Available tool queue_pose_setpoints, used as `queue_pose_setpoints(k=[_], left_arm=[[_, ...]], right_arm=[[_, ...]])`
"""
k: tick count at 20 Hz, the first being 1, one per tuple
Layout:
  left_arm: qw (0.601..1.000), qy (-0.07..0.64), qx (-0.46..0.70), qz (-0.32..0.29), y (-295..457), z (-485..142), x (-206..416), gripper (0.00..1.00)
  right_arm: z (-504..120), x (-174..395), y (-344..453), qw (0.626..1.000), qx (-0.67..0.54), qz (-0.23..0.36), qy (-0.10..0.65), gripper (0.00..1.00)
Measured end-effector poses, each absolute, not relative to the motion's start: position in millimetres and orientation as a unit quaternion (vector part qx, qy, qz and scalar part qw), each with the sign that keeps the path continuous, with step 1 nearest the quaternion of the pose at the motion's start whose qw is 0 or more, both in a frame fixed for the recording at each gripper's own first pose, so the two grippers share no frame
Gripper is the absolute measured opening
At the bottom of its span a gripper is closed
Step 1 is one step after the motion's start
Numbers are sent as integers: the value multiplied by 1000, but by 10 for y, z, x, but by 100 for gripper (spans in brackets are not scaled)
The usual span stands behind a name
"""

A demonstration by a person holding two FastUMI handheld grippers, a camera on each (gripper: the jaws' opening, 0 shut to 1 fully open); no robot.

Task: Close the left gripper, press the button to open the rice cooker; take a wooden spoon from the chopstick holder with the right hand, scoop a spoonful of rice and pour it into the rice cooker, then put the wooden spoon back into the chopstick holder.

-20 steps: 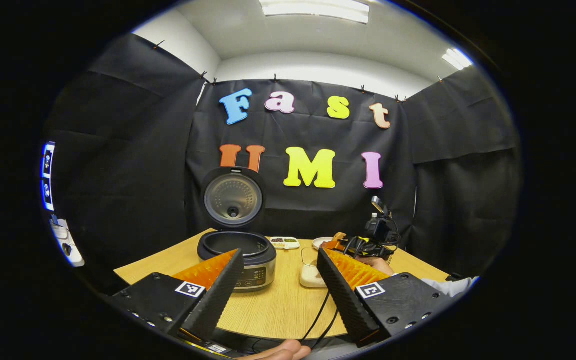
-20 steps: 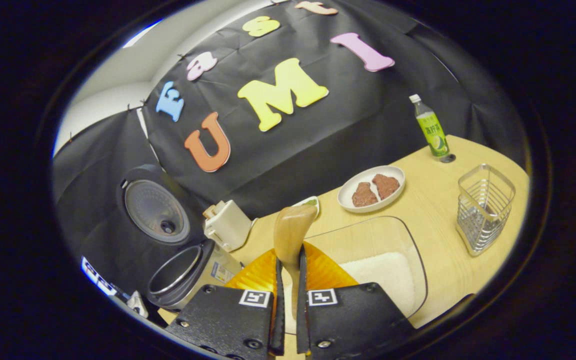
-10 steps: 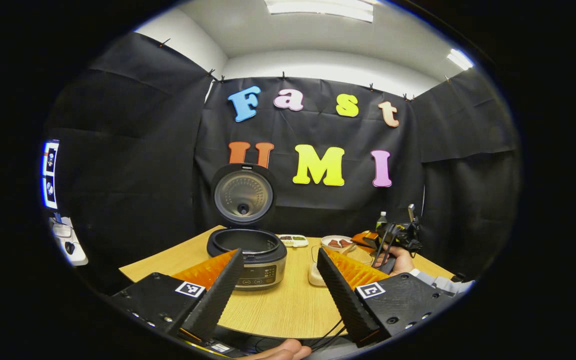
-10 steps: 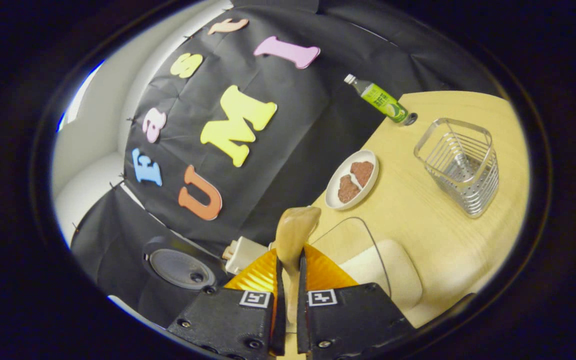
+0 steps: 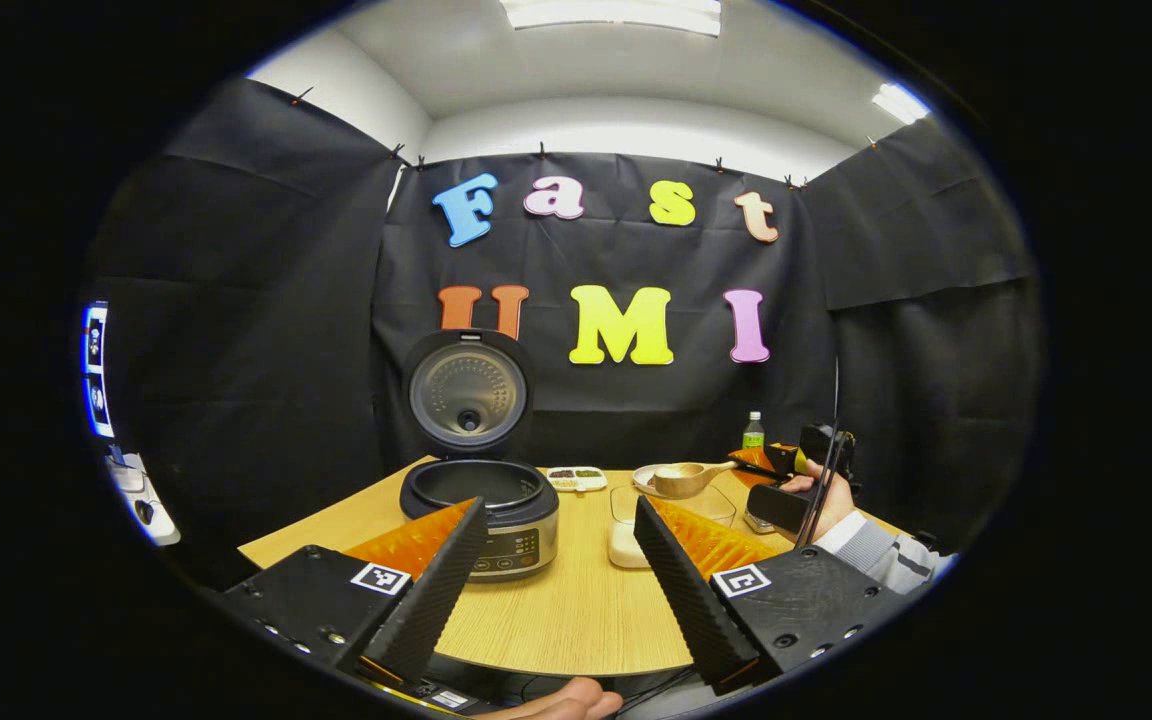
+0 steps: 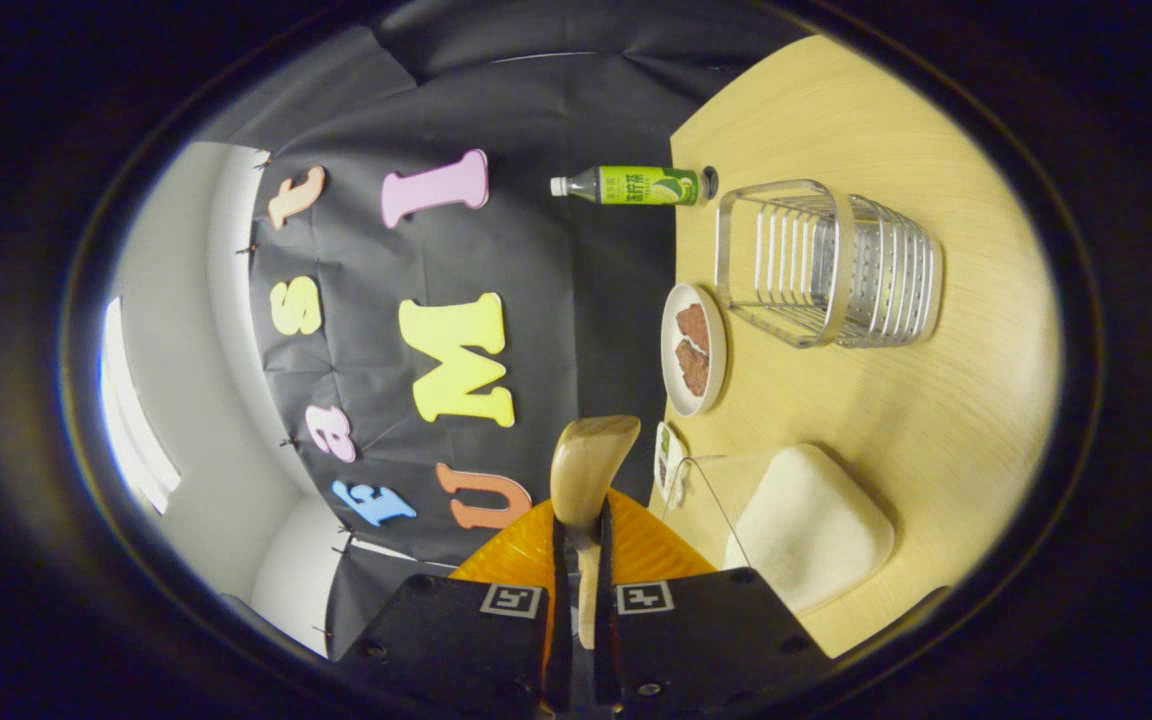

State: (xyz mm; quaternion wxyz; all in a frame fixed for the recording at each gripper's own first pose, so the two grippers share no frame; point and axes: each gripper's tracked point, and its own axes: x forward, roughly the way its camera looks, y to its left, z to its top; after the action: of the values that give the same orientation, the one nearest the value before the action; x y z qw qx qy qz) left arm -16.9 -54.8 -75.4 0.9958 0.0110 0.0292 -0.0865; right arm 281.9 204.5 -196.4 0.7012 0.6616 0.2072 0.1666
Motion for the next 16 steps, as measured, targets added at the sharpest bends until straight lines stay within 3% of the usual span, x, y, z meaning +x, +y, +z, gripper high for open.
queue_pose_setpoints(k=[7,16], left_arm=[[994,41,24,-95,-614,-818,-162,94],[995,22,24,-95,-538,-693,-266,94]], right_arm=[[-1699,2735,2487,683,667,205,216,12],[-1077,2553,3711,726,591,267,229,12]])
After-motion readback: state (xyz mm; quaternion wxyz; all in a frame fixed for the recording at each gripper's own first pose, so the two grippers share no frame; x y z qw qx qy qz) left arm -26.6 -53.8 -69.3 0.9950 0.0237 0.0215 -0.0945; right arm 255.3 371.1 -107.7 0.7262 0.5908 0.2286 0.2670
